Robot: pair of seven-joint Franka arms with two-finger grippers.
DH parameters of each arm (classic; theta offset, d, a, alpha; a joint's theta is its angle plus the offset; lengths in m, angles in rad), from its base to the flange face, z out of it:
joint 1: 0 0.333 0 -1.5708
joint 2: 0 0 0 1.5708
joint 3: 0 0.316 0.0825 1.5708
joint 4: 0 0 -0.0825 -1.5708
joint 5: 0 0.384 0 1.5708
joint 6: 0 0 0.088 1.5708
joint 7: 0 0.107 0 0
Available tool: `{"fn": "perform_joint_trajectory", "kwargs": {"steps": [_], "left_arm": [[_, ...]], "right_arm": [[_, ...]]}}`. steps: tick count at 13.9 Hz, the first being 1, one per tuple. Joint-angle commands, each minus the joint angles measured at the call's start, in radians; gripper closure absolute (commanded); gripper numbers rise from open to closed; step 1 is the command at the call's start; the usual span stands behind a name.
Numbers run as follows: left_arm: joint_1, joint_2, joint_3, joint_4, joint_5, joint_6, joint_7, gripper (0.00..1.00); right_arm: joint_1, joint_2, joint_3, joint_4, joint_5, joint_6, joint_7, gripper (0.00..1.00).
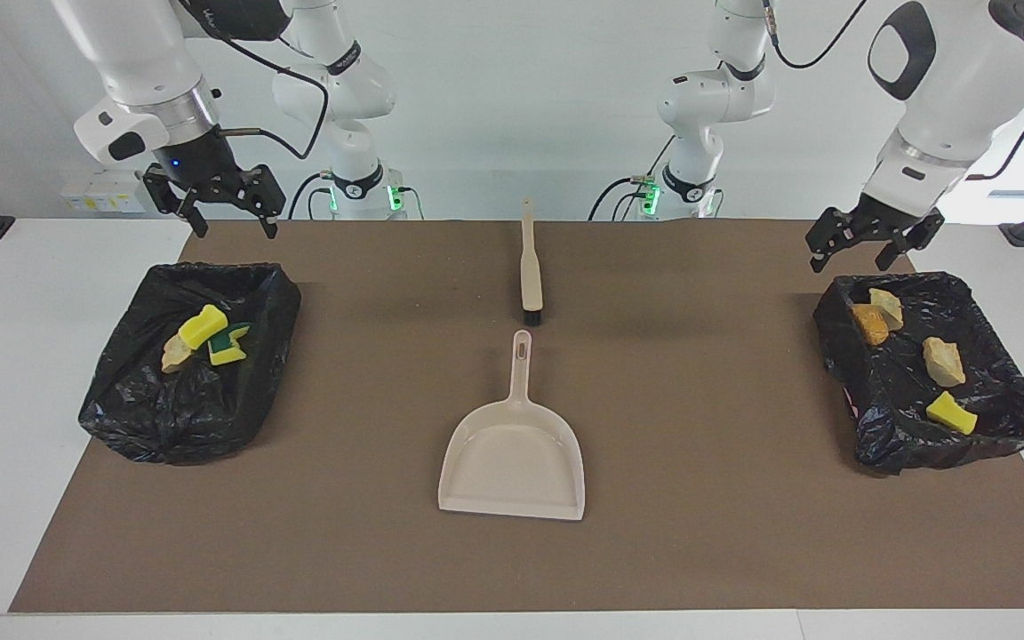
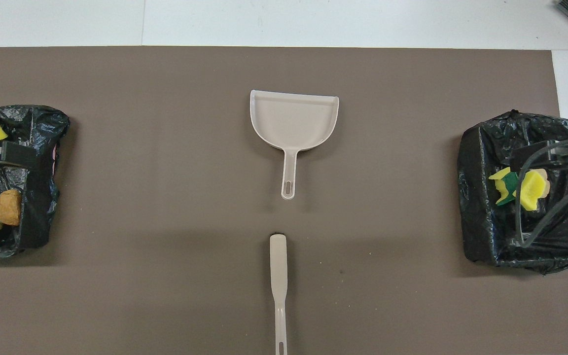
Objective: Sweep and dump trash in bin
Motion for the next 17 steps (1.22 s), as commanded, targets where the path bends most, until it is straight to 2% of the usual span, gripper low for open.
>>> {"fn": "perform_joint_trajectory", "kwargs": {"steps": [1, 3, 5, 17], "left_arm": [[0.006, -0.055, 0.003, 0.0, -0.013, -0.074, 0.011, 0.0], [0.006, -0.061, -0.001, 0.0, -0.013, -0.112, 0.005, 0.0], [0.007, -0.104, -0.003, -0.025, -0.016, -0.115, 0.011, 0.0], [0.007, -0.096, -0.003, -0.012, -0.009, -0.131, 0.002, 0.0]], "right_arm": [[-0.007, -0.011, 0.001, -0.008, 0.013, -0.042, -0.026, 0.0], [-0.007, -0.013, 0.001, -0.008, 0.013, -0.067, -0.028, 0.0], [-0.008, -0.013, 0.001, -0.008, 0.013, -0.067, -0.028, 0.0], [-0.008, -0.013, 0.001, -0.006, 0.013, -0.067, -0.028, 0.0]]}}
